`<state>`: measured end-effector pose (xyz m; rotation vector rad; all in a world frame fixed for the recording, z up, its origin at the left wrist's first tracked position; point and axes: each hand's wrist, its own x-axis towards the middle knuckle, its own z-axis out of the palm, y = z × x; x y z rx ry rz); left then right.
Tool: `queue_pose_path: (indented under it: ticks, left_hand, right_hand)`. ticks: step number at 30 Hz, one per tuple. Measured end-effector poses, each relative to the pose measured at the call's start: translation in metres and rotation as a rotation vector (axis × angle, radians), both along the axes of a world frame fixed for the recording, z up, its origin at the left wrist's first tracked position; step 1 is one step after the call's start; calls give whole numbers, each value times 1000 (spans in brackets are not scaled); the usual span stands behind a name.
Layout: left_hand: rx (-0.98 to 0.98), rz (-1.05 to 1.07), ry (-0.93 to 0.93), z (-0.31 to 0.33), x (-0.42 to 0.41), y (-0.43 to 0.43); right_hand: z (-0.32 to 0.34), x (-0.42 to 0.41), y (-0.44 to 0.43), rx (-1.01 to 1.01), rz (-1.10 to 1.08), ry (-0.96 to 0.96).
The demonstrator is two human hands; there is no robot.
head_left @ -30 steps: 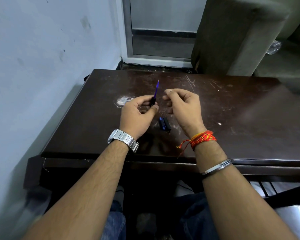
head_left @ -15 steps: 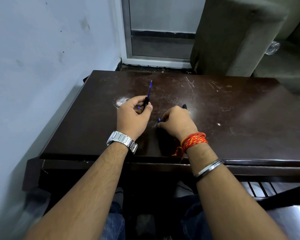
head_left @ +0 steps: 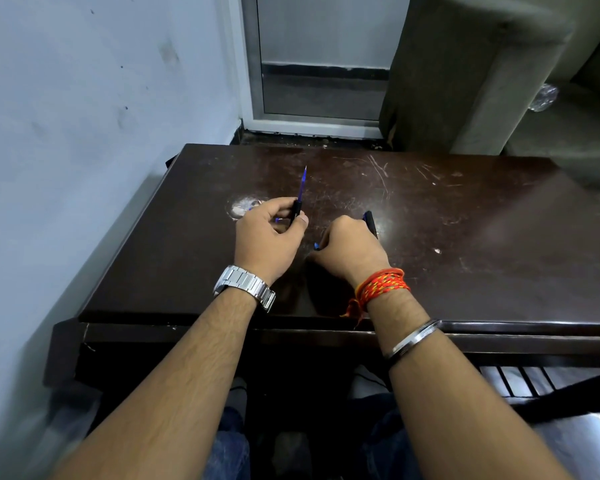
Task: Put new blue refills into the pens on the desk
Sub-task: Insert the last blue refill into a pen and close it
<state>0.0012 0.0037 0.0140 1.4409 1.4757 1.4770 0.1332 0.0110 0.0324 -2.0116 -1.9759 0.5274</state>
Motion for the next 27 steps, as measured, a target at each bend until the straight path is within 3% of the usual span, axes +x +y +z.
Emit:
queue_pose_path:
  ticks: [5, 11, 15, 18, 27]
  left_hand:
    - [0, -16, -8, 0, -1, -1]
    - [16, -71, 20, 2, 0, -1]
    - [13, -222, 53, 1, 2, -3]
    - [-22, -326, 44, 0, 3, -5]
    - [-52, -379, 33, 1, 1, -6]
  right_hand:
    - [-1, 3, 2, -31, -7, 146]
    - [8, 14, 6, 267, -200, 654]
    - [18, 16, 4, 466, -185, 1042]
    - [22, 17, 5, 484, -189, 1261]
    - [25, 16, 3, 470, -154, 1414]
